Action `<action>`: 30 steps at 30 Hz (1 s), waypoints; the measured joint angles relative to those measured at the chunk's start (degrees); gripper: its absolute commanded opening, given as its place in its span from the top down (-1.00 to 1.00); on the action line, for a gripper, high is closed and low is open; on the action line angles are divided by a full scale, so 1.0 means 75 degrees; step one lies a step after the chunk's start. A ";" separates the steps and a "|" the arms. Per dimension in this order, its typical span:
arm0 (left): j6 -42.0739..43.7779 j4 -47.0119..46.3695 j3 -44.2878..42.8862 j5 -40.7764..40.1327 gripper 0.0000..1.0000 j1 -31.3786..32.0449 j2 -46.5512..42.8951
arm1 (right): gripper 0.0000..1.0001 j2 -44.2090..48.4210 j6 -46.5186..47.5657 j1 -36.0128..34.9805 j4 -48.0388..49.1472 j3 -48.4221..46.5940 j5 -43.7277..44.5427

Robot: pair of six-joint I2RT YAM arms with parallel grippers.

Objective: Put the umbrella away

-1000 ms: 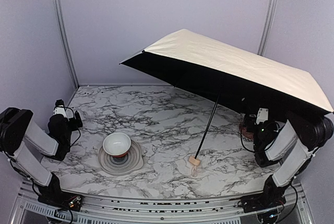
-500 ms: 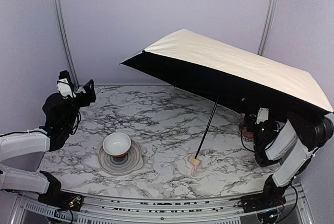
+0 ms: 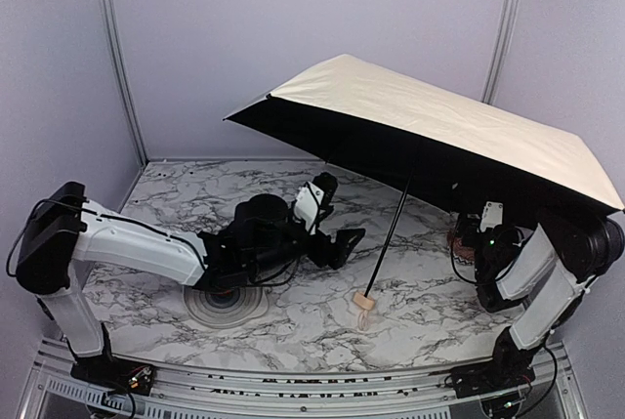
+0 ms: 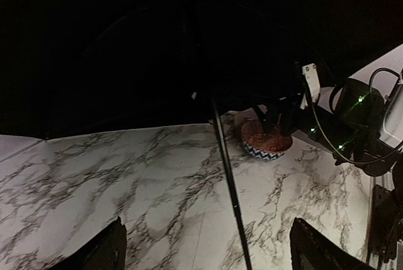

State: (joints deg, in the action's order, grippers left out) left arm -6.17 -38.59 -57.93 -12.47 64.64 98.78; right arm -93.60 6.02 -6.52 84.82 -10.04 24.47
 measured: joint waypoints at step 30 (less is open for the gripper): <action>-0.2830 0.0484 -0.3453 0.1664 1.00 -0.0058 0.4208 | -0.93 0.0003 -0.0006 0.0006 -0.0128 -0.0038 -0.0009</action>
State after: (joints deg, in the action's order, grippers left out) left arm -27.40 -34.96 -83.83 0.01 64.20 130.34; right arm -93.58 5.98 -6.48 83.85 -10.33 24.40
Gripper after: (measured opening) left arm 0.041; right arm 0.996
